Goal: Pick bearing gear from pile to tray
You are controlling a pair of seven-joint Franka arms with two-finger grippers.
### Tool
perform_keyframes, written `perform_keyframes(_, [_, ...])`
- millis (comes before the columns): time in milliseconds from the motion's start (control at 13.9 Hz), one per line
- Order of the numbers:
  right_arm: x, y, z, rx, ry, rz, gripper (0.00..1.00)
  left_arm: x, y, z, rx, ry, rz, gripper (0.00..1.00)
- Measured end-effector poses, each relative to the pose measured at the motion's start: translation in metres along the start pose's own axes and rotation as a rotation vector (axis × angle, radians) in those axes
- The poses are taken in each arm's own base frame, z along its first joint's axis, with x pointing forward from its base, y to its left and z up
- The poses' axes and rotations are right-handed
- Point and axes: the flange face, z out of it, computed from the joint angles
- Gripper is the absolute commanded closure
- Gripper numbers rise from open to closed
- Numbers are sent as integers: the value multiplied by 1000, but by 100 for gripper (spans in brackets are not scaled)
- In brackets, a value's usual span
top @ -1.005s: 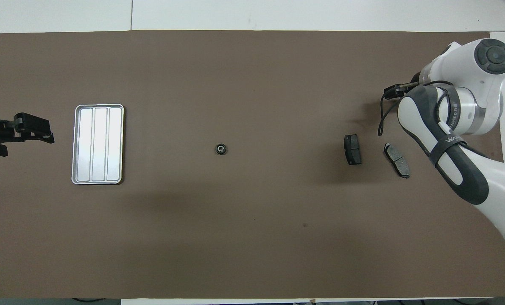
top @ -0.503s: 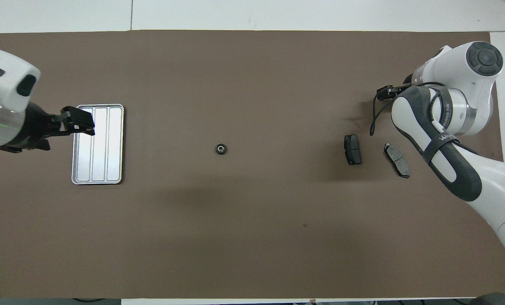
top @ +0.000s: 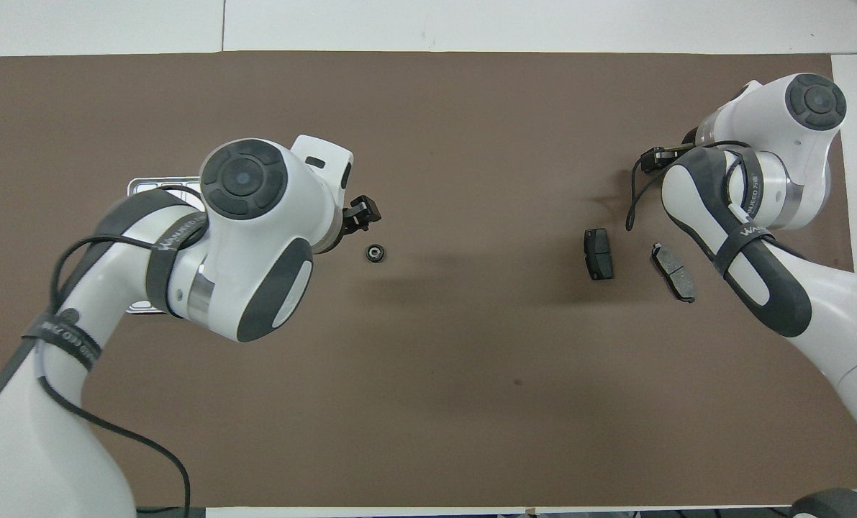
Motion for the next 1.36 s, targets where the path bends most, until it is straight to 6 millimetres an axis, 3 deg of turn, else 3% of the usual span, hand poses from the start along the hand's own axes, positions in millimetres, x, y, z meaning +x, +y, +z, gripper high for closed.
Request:
perform_keyframes(215, [0, 3, 1, -1, -1, 4, 27, -17, 25, 72, 25, -24, 25, 0])
perform_keyframes(431, [1, 9, 2, -2, 2, 12, 34, -24, 31, 100, 21, -21, 33, 1])
perform_keyframes(574, [3, 10, 3, -3, 4, 14, 47, -23, 29, 103, 8, -9, 28, 2])
perform_keyframes(718, [5, 11, -1, -4, 12, 14, 69, -21, 29, 103, -2, 0, 24, 5])
perform_keyframes(1005, [6, 14, -3, -7, 16, 18, 100, -21, 28, 106, -8, 5, 21, 14])
perform_keyframes(1149, [6, 14, -3, -7, 16, 18, 100, -21, 27, 107, -9, 5, 15, 16])
perform_keyframes(1364, [6, 14, -3, -7, 15, 18, 100, -22, 27, 107, -10, 6, 10, 29])
